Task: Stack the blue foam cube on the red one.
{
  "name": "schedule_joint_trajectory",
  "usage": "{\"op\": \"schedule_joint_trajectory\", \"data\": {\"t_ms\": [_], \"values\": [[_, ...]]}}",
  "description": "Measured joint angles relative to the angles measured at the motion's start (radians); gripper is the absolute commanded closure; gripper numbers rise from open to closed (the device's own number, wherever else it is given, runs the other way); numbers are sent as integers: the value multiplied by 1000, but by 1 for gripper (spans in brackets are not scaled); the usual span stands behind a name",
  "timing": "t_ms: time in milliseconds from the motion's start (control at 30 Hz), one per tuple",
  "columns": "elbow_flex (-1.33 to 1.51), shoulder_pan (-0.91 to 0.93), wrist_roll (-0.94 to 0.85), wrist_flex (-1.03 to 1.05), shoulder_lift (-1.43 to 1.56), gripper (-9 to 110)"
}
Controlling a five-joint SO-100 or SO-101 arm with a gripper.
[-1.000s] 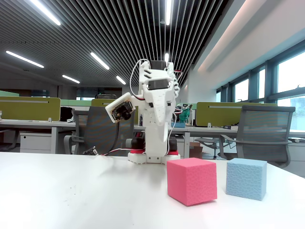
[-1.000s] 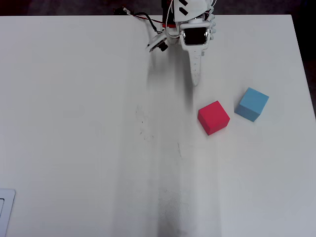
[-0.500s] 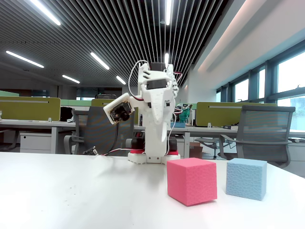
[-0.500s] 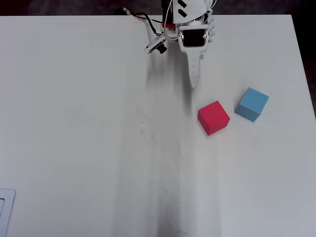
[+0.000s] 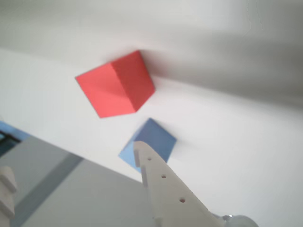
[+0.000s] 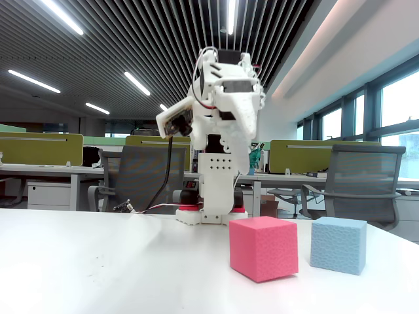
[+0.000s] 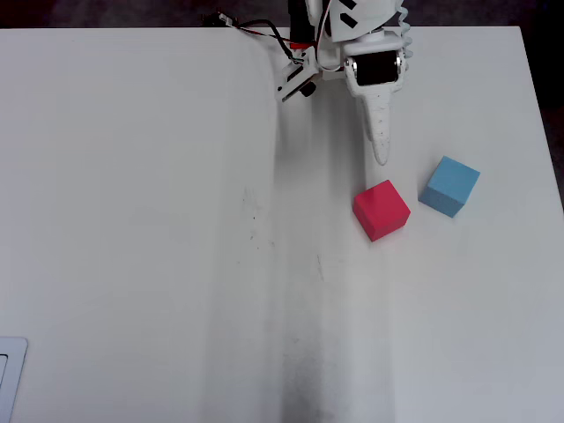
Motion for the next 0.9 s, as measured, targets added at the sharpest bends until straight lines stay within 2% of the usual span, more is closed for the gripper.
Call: {"op": "schedule_joint_trajectory", "data": {"t_ms": [233, 467, 900], "values": [[-190, -97, -216, 44, -296, 63], [-284, -156, -351, 103, -468, 61], [-439, -282, -407, 103, -805, 61]]}}
